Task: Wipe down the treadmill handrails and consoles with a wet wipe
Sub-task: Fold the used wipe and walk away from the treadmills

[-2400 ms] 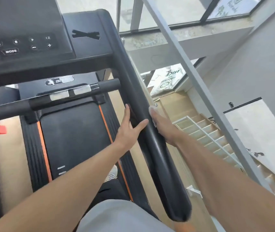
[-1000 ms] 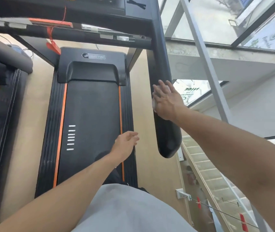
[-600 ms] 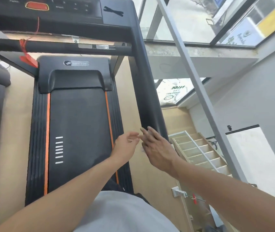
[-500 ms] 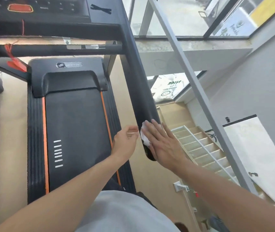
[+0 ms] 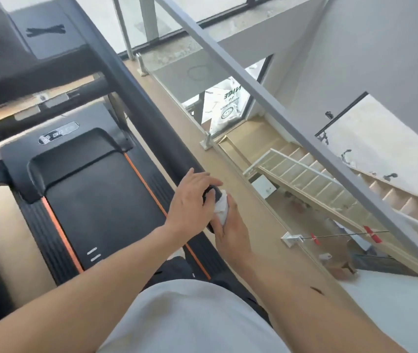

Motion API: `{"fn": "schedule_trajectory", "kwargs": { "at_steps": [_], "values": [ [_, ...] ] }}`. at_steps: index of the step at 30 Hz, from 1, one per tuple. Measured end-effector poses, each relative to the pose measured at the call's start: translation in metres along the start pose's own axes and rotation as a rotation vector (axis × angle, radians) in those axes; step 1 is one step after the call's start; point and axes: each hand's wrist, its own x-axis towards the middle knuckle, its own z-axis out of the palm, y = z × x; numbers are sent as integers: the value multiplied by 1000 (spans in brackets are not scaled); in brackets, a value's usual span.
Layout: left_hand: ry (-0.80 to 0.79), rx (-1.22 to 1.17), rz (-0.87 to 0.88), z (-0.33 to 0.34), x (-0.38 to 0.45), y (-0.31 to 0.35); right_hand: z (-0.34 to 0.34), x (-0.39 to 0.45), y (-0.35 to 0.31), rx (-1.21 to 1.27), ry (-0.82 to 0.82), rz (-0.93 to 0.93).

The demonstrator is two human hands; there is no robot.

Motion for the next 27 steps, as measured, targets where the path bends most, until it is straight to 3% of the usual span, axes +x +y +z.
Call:
{"fn": "schedule_trajectory", "kwargs": {
  "at_steps": [5,8,10,13,17,21,24,27],
  "values": [
    [-325,269,154,12,21,7,2,-8,9,-82,34,-3],
    [-541,400,223,33,26,26,7,-18,11,-180,36,153],
    [-609,461,255,50,27,37,13,-28,15,-263,-80,322],
    [-728,617,326,68,24,38,25,-52,26,-185,-140,469],
    [-844,907,467,77,24,27,43,-89,47,104,102,761],
    [-870,1030,542,82,13,30,37,-118,54,406,360,911],
    [-948,1034,524,89,-20,40,30,-147,57,547,495,954],
    [-1134,864,428,100,-73,51,20,-187,56,688,623,911]
  ]
}}
